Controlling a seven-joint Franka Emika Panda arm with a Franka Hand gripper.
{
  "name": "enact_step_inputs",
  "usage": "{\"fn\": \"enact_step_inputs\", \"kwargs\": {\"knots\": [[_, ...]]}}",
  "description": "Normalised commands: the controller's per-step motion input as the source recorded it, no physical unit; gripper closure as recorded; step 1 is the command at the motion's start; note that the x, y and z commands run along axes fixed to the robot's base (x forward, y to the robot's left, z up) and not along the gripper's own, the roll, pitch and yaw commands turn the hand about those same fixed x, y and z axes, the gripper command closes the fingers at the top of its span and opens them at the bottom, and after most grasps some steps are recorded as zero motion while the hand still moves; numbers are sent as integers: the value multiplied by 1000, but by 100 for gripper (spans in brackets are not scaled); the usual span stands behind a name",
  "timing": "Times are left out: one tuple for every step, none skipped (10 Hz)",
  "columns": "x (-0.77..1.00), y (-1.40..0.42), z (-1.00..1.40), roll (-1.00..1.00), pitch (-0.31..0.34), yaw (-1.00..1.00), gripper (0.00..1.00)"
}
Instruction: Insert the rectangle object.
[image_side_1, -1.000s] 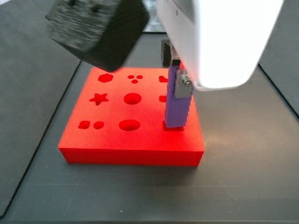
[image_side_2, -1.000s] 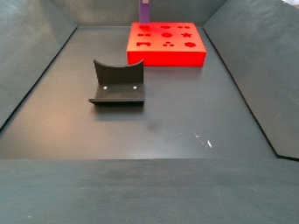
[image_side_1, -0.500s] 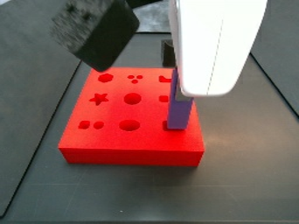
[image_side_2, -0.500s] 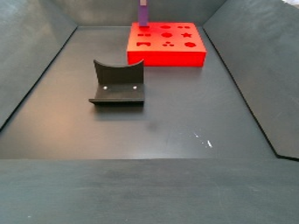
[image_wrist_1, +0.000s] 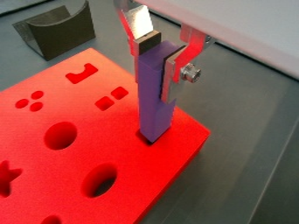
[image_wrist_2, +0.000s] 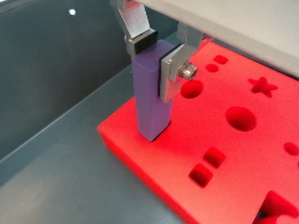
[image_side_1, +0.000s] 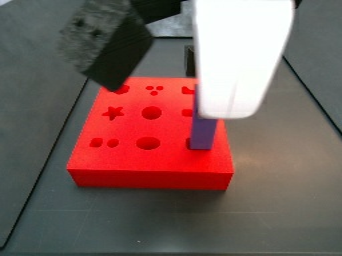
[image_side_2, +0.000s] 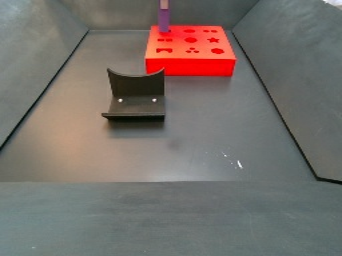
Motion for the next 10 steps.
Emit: {"fn": "enact_step_inputs", "kwargs": {"knots": [[-103,0,0,0,0,-69,100],[69,-86,0,74,59,-31,100],[263,-146,-74,127,90,0,100],[471,-160,-211,116,81,-20,100],[414,-109,-289,107,54,-54,100],[300,-63,-231,91,43,-46,100],[211,-14,-183,60,31,-40,100],[449,-26,-180,37,44,-46,100],[423,-3,-203,47,49,-40,100],[31,0,-240,66,10,-43,100]]}}
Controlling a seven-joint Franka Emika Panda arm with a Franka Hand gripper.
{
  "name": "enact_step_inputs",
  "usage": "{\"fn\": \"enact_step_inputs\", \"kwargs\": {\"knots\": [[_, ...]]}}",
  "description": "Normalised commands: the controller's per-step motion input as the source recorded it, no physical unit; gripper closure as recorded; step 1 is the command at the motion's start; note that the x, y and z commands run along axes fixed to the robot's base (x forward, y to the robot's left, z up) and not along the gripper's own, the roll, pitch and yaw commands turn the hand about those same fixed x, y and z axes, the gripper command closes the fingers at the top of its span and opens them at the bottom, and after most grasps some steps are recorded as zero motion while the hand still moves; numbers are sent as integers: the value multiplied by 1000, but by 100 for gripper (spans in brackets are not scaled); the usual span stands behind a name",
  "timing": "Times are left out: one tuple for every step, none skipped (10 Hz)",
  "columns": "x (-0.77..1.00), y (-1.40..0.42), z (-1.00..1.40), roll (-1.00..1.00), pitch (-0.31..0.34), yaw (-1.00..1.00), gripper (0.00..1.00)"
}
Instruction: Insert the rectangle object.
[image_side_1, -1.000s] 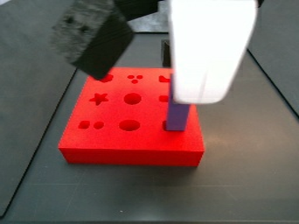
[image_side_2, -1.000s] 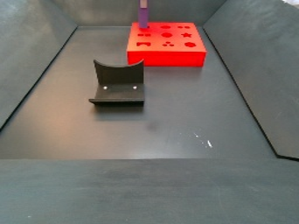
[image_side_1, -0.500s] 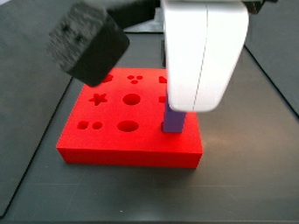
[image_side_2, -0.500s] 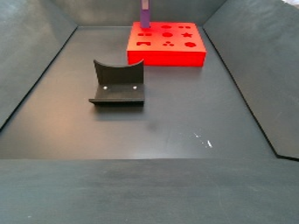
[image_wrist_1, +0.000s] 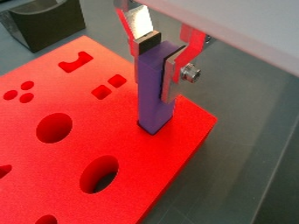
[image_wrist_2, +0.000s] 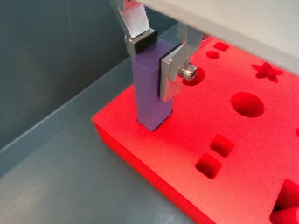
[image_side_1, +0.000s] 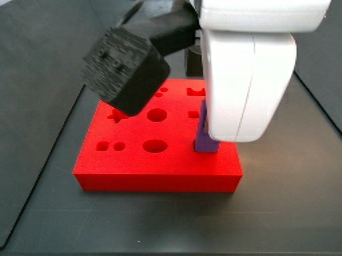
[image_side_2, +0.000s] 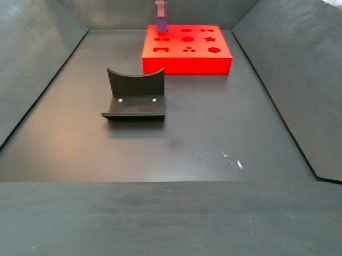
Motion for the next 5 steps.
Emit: {"fn": "enact_step_inputs", "kwargs": {"knots": [[-140,0,-457,70,-80,-97,100],[-157,0,-743,76,-167,-106,100],[-66,0,-854,104,-171,-109,100],[-51,-14,-754,151,-100,-103,100],[0,0,-289,120,0,-20,100]]}}
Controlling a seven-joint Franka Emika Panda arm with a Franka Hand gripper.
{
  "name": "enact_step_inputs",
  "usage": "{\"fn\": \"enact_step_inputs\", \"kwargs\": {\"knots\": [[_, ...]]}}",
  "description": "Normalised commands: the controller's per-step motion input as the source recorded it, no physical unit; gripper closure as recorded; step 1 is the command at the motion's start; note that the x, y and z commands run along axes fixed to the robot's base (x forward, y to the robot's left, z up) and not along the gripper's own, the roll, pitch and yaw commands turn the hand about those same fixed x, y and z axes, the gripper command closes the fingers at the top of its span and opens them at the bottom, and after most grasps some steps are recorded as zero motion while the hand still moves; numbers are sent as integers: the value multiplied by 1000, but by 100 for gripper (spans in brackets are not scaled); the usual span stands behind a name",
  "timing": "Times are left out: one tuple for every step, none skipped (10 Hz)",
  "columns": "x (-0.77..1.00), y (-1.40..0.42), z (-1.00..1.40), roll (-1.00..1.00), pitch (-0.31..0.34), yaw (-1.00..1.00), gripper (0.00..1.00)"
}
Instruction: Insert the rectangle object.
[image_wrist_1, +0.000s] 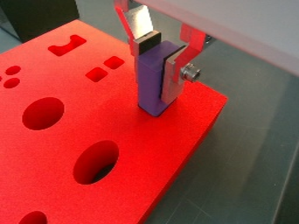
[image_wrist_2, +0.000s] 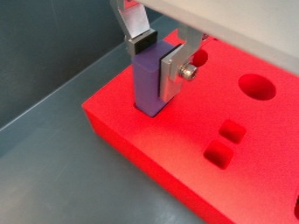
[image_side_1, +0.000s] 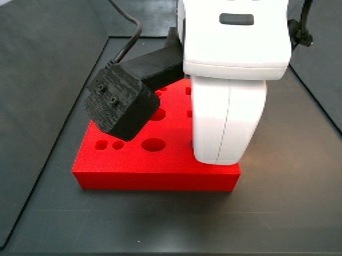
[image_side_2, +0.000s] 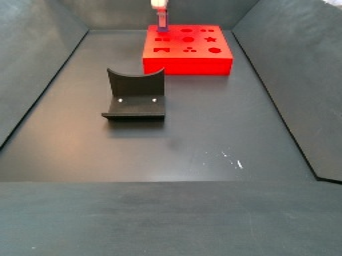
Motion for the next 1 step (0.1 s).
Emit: {"fn": "enact_step_inputs", "kwargs": {"knots": [[0,0,0,0,0,0,100]]}}
